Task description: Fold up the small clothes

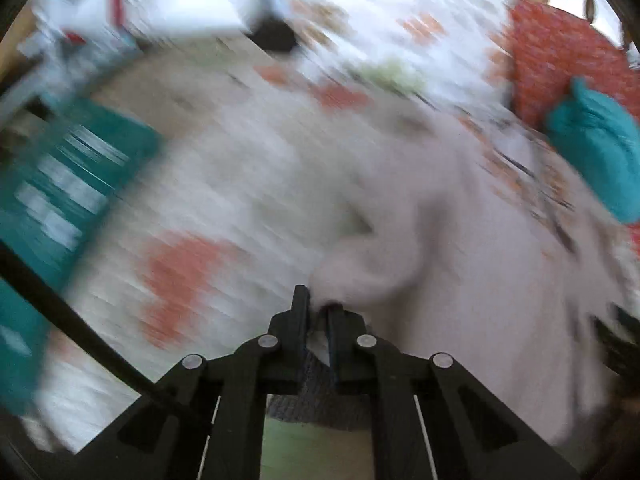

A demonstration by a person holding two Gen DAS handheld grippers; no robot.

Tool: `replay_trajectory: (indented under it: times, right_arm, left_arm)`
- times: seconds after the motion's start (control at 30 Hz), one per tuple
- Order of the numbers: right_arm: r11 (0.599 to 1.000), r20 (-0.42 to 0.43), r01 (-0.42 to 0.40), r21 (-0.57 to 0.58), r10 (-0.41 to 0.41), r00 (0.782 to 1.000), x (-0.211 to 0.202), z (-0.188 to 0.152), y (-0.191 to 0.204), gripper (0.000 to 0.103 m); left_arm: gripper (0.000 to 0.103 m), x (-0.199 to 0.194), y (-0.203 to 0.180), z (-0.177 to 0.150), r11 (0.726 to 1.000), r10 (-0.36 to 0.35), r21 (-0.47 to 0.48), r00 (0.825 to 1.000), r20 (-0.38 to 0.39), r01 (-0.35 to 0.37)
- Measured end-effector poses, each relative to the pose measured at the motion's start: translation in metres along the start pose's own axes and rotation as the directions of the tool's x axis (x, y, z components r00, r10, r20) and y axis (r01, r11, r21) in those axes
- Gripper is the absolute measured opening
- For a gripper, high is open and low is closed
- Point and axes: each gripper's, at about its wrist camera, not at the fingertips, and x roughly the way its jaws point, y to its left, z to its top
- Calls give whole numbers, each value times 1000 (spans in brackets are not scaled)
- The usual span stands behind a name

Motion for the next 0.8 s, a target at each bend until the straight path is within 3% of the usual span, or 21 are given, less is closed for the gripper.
replay_trajectory:
  times: [0.07, 0.13, 0.2, 0.23, 0.33, 0.37, 0.43, 0.5, 0.57, 0.67, 0.7, 0.73, 0.77, 0.8]
  right_arm:
    - [1000, 0, 0, 0, 0, 1000, 0, 0, 0, 103]
    - [1000, 0, 1, -1, -1, 1000, -1, 0, 0, 103]
    - [1000, 1, 1, -1, -1, 1000, 0, 0, 0, 103]
    - [1000, 1, 1, -1, -1, 1000, 0, -1, 0, 103]
    - [1000, 1, 0, 0, 0, 1000, 0, -1, 1, 103]
    - [1000, -2, -2, 2, 2, 1000, 1, 0, 0, 103]
    - [1000, -7, -4, 6, 4, 1000, 1, 1, 0, 103]
    - [1000, -8, -8, 10, 8, 1000, 2, 1, -1, 103]
    - [1000, -13, -13, 16, 13, 1000, 2, 2, -2, 103]
    - [999, -24, -29, 22, 29, 999, 4, 3, -4, 103]
    - [999, -42, -32, 22, 33, 999, 2, 5, -5, 100]
    - [999, -54, -33, 33, 35, 998, -3, 8, -8, 85]
    - [994, -47, -74, 78, 78, 996, -17, 11, -19, 62]
    - [988, -29, -108, 109, 111, 993, -25, 12, -27, 57]
  left_arm:
    - [8, -9, 30, 18, 988, 149, -40, 987, 59, -147]
    - [8, -10, 59, 32, 960, 274, -85, 958, 86, -267]
    - [10, -5, 82, 38, 928, 358, -131, 931, 67, -348]
    - [10, -2, 92, 44, 924, 362, -152, 931, 46, -352]
    - [11, -5, 113, 39, 943, 257, -228, 966, 34, -243]
    - [16, -9, 114, 37, 950, 224, -231, 974, 40, -210]
    - [30, -22, 90, 28, 962, 191, -207, 980, 51, -177]
    - [51, -37, 68, 22, 975, 133, -192, 988, 82, -115]
    - [62, -50, 40, 11, 982, 81, -178, 990, 111, -61]
    - [65, -58, -4, -10, 990, 18, -139, 994, 110, -2]
    - [65, -56, -15, -17, 993, -2, -121, 996, 94, 13]
    - [65, -55, -22, -22, 994, -16, -105, 997, 75, 24]
    - [65, -52, -29, -30, 995, -29, -98, 998, 57, 34]
    - [65, -49, -35, -37, 994, -43, -97, 998, 38, 47]
